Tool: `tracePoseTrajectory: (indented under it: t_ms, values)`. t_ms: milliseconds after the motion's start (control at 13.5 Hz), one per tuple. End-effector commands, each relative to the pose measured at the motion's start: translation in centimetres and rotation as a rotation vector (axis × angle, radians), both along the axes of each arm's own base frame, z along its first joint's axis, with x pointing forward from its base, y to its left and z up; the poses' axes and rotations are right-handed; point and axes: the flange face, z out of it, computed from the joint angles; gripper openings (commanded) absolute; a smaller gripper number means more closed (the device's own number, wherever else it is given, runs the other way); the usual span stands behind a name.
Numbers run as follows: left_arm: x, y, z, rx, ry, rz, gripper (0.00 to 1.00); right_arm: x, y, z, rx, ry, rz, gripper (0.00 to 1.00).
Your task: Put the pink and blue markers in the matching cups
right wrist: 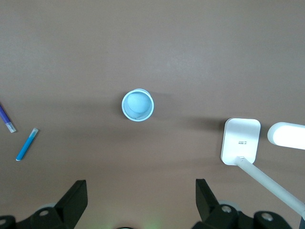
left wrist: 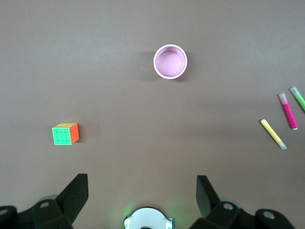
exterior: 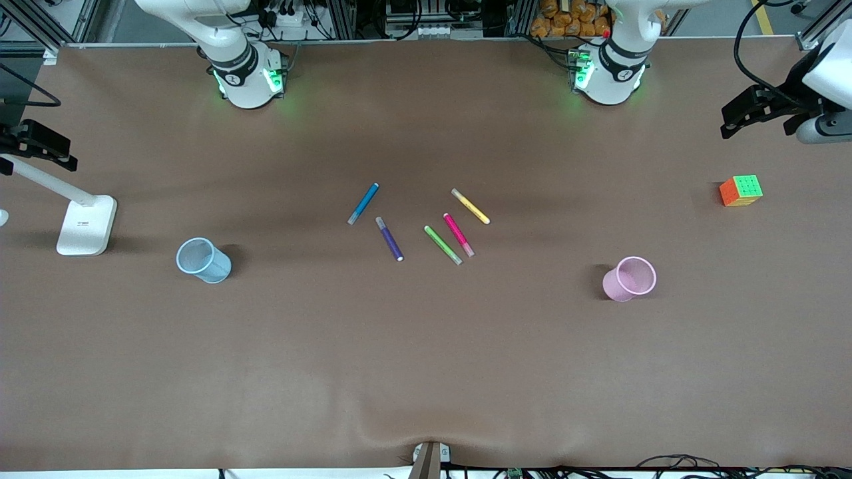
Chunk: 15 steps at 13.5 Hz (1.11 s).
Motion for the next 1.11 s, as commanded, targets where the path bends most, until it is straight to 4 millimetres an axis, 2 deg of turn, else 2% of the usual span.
tracePoseTrajectory:
  t_ms: [0,594,1039]
  values:
    - [0.5,0.0,0.2,-0.016,0.017,-0.003,1.0,-0.6,-0.2,0.2,0.014,-0.005,-0.005,1.0]
    - [0.3,-0.2,-0.1,-0.016,0.023,0.002,1.0,-0.7,-0.4,0.1,0.066,0.0,-0.023,1.0]
    - [0.3,-0.5,-1.6,-0.034,0.055,0.03,1.0,-0.8,-0.9,-0.1,0.067,0.009,-0.03,1.0]
